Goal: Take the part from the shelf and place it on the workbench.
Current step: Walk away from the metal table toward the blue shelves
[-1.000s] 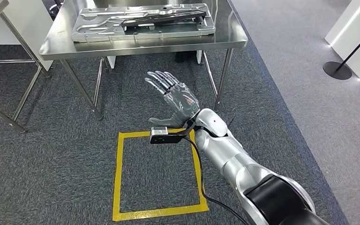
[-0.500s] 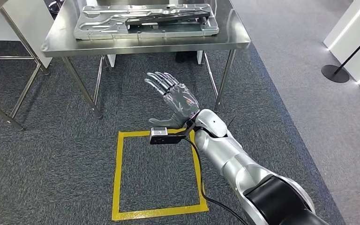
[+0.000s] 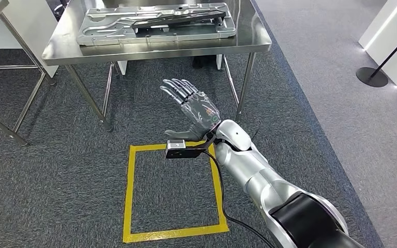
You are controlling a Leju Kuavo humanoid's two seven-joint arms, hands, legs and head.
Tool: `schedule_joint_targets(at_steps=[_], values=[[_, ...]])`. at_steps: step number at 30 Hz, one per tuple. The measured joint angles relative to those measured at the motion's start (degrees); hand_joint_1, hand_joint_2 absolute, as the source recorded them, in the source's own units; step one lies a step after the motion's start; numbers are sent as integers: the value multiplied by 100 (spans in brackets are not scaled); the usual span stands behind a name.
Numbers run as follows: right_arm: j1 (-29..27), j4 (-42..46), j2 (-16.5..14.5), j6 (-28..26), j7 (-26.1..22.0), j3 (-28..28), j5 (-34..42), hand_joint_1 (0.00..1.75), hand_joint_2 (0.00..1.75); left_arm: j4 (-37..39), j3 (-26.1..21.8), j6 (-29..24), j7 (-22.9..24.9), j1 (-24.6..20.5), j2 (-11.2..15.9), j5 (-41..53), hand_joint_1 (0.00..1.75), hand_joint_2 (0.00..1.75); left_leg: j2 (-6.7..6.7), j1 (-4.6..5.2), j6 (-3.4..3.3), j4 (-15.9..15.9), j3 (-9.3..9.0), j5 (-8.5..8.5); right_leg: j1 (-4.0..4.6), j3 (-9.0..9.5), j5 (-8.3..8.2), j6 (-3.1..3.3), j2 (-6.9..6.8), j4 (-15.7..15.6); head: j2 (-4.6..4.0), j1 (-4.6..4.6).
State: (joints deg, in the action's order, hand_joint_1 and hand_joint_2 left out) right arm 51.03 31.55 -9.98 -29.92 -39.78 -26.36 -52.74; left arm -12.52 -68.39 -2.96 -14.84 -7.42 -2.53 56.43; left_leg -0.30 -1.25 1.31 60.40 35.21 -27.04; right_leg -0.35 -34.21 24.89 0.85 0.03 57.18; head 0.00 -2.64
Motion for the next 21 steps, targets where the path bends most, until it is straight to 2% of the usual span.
schedule_joint_targets(at_steps=[1, 3, 4, 5, 6, 8, 9, 10, 13, 15, 16, 18, 19, 20, 21], values=[[1, 2, -4, 1, 0, 0, 0, 0, 0, 0, 0, 0, 0, 0, 2, 1, 0, 0, 1, -6, 7, 281, 122, -166, -5, 18, -13, 26, -5, -27, 0, 0], [-15, 1, -6, 3, 0, 0, -1, 0, 0, 0, 0, 1, 0, 6, 2, 2, 0, 0, 2, -5, 24, 1059, 479, -520, 19, 18, -13, 52, -6, -29, 0, 0], [-31, 1, -6, 4, 0, 0, 0, 0, 0, 0, 0, 1, 0, 12, 3, 2, 0, 0, 2, -5, 30, 1335, 613, -596, 32, 17, -9, 57, -5, -23, 0, 0], [-44, 0, -5, 4, 0, 0, 0, 0, 0, 0, 0, 1, 1, 15, 4, 2, 0, 0, 2, -5, 31, 1411, 654, -565, 42, 16, -3, 60, -3, -15, 0, 0], [-50, -1, -5, 4, 0, 0, 0, 0, 0, 0, 0, 1, 1, 17, 7, 2, 0, 0, 3, -5, 25, 1245, 577, -424, 48, 19, 4, 59, 0, -4, 0, 0], [-45, 1, -6, 4, 0, 0, -1, 0, 0, 0, 0, 1, 1, 11, 10, 1, 0, 0, 9, -1, -4, 469, 195, -50, 57, 25, 34, 36, 7, 33, 0, 0], [-40, 1, -5, 4, 0, 0, -1, 0, 0, 0, 0, 1, 1, 7, 10, 1, 0, 0, 8, 8, -30, 126, 28, 71, 68, 18, 52, 15, 12, 61, 0, 0], [-37, 2, -5, 3, 0, 0, -1, 0, 0, 0, 0, 1, 1, 5, 10, 2, 0, 0, 7, 18, -54, -87, -74, 123, 77, 8, 62, -10, 15, 81, 0, 1], [-32, 2, -4, 2, 0, 0, -3, 0, 0, 0, 0, 1, 2, 8, 8, 2, 0, 0, -4, 34, -137, -178, -99, 136, 76, -13, 69, -89, 17, 96, 0, 0], [-18, 3, -3, 1, 0, 0, -2, 0, 0, 0, 0, 1, 1, 6, 4, 2, 0, 0, -1, 18, -199, -208, -104, 162, 60, -88, 204, -160, 15, 272, 0, 2], [-13, 3, -3, 0, 0, 0, -1, 0, 0, 0, 0, 1, 1, 3, 3, 2, 0, 0, 3, 7, -221, -220, -106, 171, 46, -203, 357, -195, 14, 528, 0, 1], [-25, 1, -1, 1, 0, 0, -1, 0, 0, 0, 0, 1, 0, 3, 6, 2, 0, 0, 8, 7, -240, -220, -100, 173, 16, -566, 714, -250, 10, 1299, 0, 2], [-41, -2, 1, 1, 0, 0, -1, 0, 0, 0, 0, 1, 0, 4, 6, 2, 0, 0, 9, 7, -242, -219, -98, 172, 2, -724, 811, -266, 9, 1616, 0, 2], [-55, -4, 3, 2, 0, 0, 0, 0, 0, 0, 0, 1, 1, 6, 6, 2, 0, 0, 8, 7, -242, -218, -98, 171, -8, -795, 798, -271, 8, 1741, 0, 2], [-61, -5, 5, 2, 0, 0, -1, 0, 44, 0, 0, 1, 1, 7, 5, 2, 0, 0, 6, 7, -240, -217, -101, 170, -15, -752, 677, -265, 7, 1628, 0, 2]])
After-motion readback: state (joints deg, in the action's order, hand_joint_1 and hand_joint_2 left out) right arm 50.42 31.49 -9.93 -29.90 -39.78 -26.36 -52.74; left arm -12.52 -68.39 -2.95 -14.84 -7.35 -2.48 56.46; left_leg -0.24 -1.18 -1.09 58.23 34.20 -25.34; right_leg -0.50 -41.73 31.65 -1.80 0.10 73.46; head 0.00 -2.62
